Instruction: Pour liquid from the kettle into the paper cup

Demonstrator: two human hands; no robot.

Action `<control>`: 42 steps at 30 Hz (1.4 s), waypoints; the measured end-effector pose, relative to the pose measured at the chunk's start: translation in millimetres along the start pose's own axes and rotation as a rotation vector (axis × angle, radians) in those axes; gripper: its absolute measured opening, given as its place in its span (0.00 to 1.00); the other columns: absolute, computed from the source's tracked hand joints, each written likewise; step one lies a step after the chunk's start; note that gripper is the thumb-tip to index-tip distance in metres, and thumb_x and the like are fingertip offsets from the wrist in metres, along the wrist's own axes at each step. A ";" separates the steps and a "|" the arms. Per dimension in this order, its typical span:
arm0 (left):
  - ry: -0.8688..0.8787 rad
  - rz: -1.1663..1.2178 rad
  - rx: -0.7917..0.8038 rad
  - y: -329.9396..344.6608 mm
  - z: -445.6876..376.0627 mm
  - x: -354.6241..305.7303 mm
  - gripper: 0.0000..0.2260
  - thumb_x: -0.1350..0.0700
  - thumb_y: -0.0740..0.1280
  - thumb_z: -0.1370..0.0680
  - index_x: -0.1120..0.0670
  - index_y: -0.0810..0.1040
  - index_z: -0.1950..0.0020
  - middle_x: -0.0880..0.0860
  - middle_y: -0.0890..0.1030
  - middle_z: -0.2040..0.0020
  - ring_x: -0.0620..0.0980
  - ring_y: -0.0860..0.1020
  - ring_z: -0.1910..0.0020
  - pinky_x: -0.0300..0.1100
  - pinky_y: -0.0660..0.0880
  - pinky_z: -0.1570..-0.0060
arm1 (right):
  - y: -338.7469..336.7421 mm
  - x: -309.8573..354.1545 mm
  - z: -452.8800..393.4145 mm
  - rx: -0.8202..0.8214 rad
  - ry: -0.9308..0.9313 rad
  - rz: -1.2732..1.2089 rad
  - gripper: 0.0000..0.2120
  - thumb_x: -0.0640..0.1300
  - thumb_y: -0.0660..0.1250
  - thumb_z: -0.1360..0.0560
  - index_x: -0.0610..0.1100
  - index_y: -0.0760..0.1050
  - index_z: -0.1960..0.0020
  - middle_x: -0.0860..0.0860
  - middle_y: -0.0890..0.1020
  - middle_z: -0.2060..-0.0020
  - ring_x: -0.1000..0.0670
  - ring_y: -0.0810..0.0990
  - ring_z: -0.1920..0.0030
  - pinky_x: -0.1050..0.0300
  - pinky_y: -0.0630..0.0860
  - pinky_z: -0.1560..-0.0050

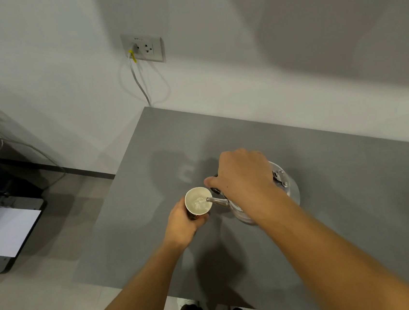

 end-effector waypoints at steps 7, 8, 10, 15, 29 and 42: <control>0.007 0.008 -0.004 0.1 -1.8 3.7 0.26 0.57 0.81 0.30 0.47 0.80 0.34 0.46 0.87 0.44 0.45 0.85 0.44 0.38 0.77 0.45 | -0.6 0.9 -1.9 0.013 0.009 0.014 0.22 0.57 0.71 0.29 0.48 0.65 0.73 0.52 0.69 0.76 0.51 0.64 0.75 0.54 0.62 0.64; 0.008 0.011 -0.002 0.2 -2.0 4.1 0.26 0.57 0.81 0.30 0.47 0.80 0.33 0.47 0.87 0.43 0.45 0.85 0.44 0.39 0.78 0.44 | -0.9 1.2 -2.1 0.016 0.009 0.016 0.23 0.58 0.71 0.29 0.48 0.65 0.73 0.52 0.69 0.76 0.51 0.64 0.75 0.54 0.62 0.63; 0.014 0.011 0.003 0.6 -2.0 4.4 0.26 0.58 0.81 0.29 0.47 0.80 0.33 0.47 0.87 0.43 0.45 0.85 0.43 0.40 0.78 0.43 | -1.4 1.7 -2.7 0.021 0.012 0.015 0.23 0.57 0.71 0.29 0.48 0.65 0.72 0.51 0.69 0.76 0.51 0.63 0.75 0.54 0.62 0.63; 0.022 -0.004 0.004 0.6 -1.9 2.7 0.25 0.57 0.81 0.29 0.46 0.80 0.34 0.45 0.87 0.44 0.41 0.85 0.45 0.29 0.75 0.49 | -1.4 1.9 -3.1 0.027 0.014 0.015 0.22 0.57 0.72 0.29 0.48 0.65 0.72 0.52 0.69 0.75 0.51 0.63 0.75 0.53 0.63 0.63; 0.028 0.002 -0.007 1.1 -0.6 2.0 0.23 0.58 0.81 0.29 0.47 0.81 0.36 0.47 0.88 0.46 0.43 0.85 0.48 0.31 0.76 0.52 | -0.8 2.4 -1.9 0.012 0.011 0.010 0.22 0.56 0.72 0.29 0.48 0.64 0.73 0.52 0.69 0.76 0.51 0.63 0.75 0.53 0.62 0.63; 0.032 -0.028 0.003 -0.3 0.8 -1.1 0.23 0.59 0.80 0.28 0.47 0.81 0.36 0.47 0.88 0.46 0.34 0.83 0.51 0.23 0.74 0.55 | 2.3 -9.4 2.0 0.018 0.049 -0.028 0.22 0.60 0.70 0.30 0.48 0.67 0.73 0.51 0.70 0.76 0.51 0.64 0.75 0.54 0.64 0.63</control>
Point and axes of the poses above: each hand's wrist, its own z-axis away from the middle knuckle, its own y-axis out of the palm, x = y × z, the point moved 3 cm from there along -z, towards the middle knuckle
